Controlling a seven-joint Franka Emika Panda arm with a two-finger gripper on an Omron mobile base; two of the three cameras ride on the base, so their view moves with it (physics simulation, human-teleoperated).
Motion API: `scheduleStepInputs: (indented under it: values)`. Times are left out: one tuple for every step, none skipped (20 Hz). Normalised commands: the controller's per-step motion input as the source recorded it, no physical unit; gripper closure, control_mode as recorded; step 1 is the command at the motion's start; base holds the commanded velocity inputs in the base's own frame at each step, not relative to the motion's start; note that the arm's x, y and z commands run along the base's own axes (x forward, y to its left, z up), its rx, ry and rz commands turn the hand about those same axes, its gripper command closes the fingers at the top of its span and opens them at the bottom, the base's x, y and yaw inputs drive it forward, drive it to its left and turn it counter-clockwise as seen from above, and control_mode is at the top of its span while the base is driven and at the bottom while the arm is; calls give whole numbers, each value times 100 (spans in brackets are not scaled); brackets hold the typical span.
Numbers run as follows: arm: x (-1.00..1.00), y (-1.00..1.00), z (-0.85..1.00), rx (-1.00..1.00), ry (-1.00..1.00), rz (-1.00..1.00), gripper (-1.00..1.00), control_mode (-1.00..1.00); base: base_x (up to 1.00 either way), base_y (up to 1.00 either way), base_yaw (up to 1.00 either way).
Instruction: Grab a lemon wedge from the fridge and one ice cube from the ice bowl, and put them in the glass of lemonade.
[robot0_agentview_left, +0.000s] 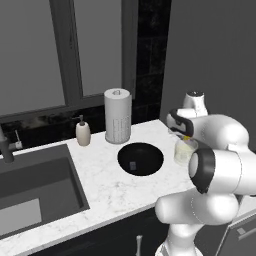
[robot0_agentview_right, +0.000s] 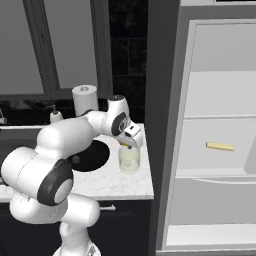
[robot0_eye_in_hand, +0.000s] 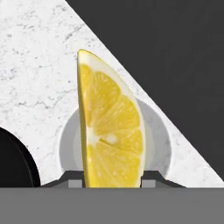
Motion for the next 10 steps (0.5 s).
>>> scheduleStepInputs:
  values:
    - [1,-4,-5,2,-8,0,100,-100,0,0,0]
    - [0,-5,-8,2,-8,0,100,-100,0,0,0]
    - [0,-7,-9,3,-9,0,100,-100,0,0,0]
    - [0,-15,-7,3,-9,0,100,-100,0,0,0]
    - [0,-18,-1,3,-7,0,100,-100,0,0,0]
    - [0,-15,0,1,-7,0,100,-100,0,0,0]
    - [0,-8,0,0,-6,0,100,-100,0,0,0]
    - [0,0,0,0,-4,0,100,-100,0,0,0]
    - [0,0,0,0,-3,0,100,-100,0,0,0]
    - [0,0,0,0,-2,1,100,-100,0,0,0]
